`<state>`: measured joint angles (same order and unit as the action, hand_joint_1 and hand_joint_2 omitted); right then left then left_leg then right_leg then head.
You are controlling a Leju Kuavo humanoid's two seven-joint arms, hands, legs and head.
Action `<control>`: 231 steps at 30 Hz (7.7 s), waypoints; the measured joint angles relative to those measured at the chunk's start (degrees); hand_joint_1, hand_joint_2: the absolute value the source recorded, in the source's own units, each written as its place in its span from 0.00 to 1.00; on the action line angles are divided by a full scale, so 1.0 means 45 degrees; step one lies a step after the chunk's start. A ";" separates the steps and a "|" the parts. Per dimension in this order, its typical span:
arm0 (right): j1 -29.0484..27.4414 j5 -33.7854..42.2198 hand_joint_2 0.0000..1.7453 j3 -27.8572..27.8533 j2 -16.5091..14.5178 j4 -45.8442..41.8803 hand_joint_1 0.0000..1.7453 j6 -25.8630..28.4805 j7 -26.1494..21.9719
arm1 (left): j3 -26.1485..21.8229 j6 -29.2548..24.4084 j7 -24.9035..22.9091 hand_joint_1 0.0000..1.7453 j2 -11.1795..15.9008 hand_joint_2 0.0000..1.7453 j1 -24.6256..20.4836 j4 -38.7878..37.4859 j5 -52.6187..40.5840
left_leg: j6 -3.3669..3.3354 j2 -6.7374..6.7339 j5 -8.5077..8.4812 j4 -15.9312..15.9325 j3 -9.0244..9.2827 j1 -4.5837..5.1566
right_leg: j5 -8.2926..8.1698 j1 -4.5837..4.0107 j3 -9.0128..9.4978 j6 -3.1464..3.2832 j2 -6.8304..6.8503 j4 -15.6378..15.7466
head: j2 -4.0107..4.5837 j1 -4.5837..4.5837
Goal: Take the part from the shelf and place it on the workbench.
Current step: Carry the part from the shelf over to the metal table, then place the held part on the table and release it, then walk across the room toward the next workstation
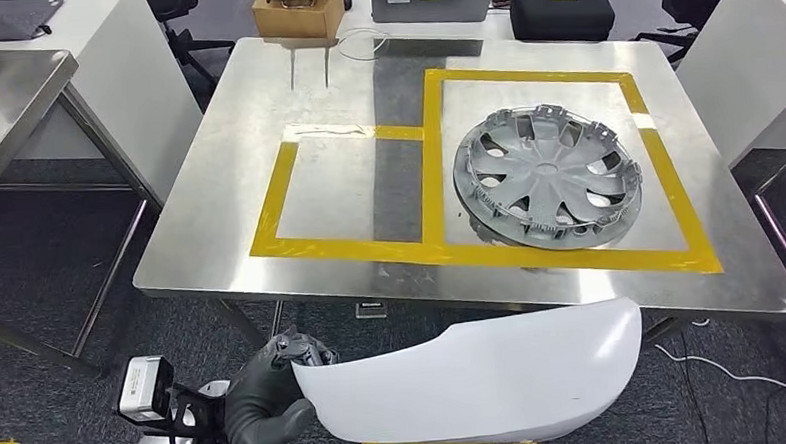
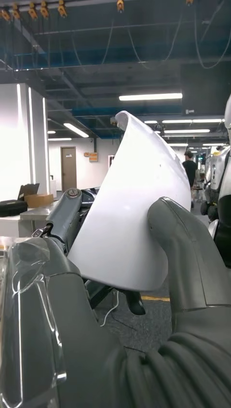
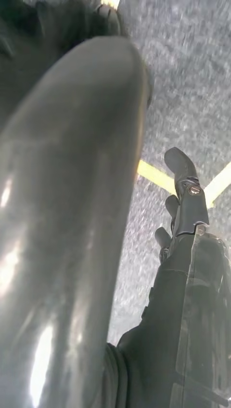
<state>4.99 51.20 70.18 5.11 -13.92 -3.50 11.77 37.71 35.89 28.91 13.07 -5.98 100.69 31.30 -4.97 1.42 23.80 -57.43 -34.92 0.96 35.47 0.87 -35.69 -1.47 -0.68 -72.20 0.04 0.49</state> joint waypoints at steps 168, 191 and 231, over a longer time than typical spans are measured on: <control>-0.0680 0.0500 0.00 -0.0281 0.0147 0.0412 0.00 -0.0240 -0.0767 | -0.1167 -0.8794 -0.3839 0.00 -0.0981 0.00 0.0393 -0.7114 -0.7582 | 0.1121 -0.0366 0.1764 -0.2857 -0.1334 -0.0369 | -0.1875 0.0106 0.1134 0.0306 0.0224 0.3445 | 0.0000 0.0095; -0.0492 0.0832 0.00 -0.0299 -0.0068 0.0401 0.00 -0.0026 -0.0407 | -0.2054 -1.0610 -0.6334 0.00 -0.1931 0.00 -0.0298 -1.5213 -0.6870 | 0.0600 -0.0479 -0.0972 0.0095 -0.0775 -0.0149 | -0.0984 0.0169 0.2270 -0.0521 0.0154 0.3464 | 0.0000 0.0021; -0.0195 0.0521 0.00 -0.0289 -0.0223 0.0431 0.00 0.0330 0.0116 | -0.1327 -1.0536 -0.6867 0.00 -0.1803 0.00 -0.0243 -1.8304 -0.7813 | 0.1279 -0.0302 0.1850 -0.3629 -0.0889 -0.0436 | -0.2368 0.0100 0.0790 0.0280 0.0295 0.3598 | 0.0000 0.0063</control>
<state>4.11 53.54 68.88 4.11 -11.98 -2.02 12.29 31.74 -11.52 -1.99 4.96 -7.07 18.32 -3.86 0.79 0.06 32.13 -73.76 -38.92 -1.00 24.81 1.32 -32.13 -0.21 0.65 -56.00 0.04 0.78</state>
